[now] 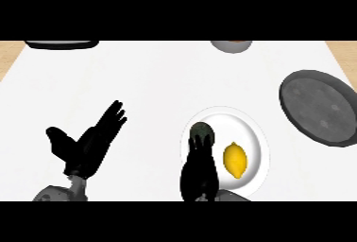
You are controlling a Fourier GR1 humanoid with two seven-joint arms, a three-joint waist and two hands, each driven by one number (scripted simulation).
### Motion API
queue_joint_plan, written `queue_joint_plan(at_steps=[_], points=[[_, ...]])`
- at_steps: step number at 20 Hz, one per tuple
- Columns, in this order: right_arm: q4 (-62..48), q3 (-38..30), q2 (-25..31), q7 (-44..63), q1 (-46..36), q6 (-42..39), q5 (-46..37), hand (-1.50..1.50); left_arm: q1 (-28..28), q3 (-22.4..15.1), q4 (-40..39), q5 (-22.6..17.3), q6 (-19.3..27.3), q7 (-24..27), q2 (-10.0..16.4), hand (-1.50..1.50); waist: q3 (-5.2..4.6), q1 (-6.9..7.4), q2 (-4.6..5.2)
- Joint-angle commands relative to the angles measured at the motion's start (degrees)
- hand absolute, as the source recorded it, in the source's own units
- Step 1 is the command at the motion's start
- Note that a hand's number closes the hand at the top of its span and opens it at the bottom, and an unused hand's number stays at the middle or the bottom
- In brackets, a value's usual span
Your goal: Pick the lemon from the plate and place it in the pan
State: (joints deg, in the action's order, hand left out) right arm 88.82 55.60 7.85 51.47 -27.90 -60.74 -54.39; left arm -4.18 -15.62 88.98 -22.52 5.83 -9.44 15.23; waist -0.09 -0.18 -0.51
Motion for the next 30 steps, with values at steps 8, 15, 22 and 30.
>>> queue_joint_plan(at_steps=[8, 15, 22, 30], points=[[-0.66, -0.62, 6.12, -3.99, 1.5, -1.77, -8.0, -1.5, -2.65, 3.3, -1.12, 1.2, -2.01, -2.52, -0.68, 0.0, 0.09, 0.24, 0.53], [2.95, -2.61, 11.06, -7.43, 2.37, -1.17, -12.03, -1.5, -1.61, 3.67, 1.93, 2.86, -1.97, -5.33, -2.6, 0.0, 0.1, 0.3, 0.48], [-3.15, 1.05, 15.0, -20.8, -5.24, 7.58, -13.88, 1.5, 0.83, 2.59, -0.6, 4.82, -4.15, -0.41, -4.5, 0.0, 0.09, 0.74, 0.62], [-6.52, 5.04, 15.25, -25.56, -5.25, 16.22, -22.12, 1.5, 0.82, 5.26, 1.79, 4.16, -4.53, -3.92, -3.8, 0.0, 0.1, 0.66, 0.55]])
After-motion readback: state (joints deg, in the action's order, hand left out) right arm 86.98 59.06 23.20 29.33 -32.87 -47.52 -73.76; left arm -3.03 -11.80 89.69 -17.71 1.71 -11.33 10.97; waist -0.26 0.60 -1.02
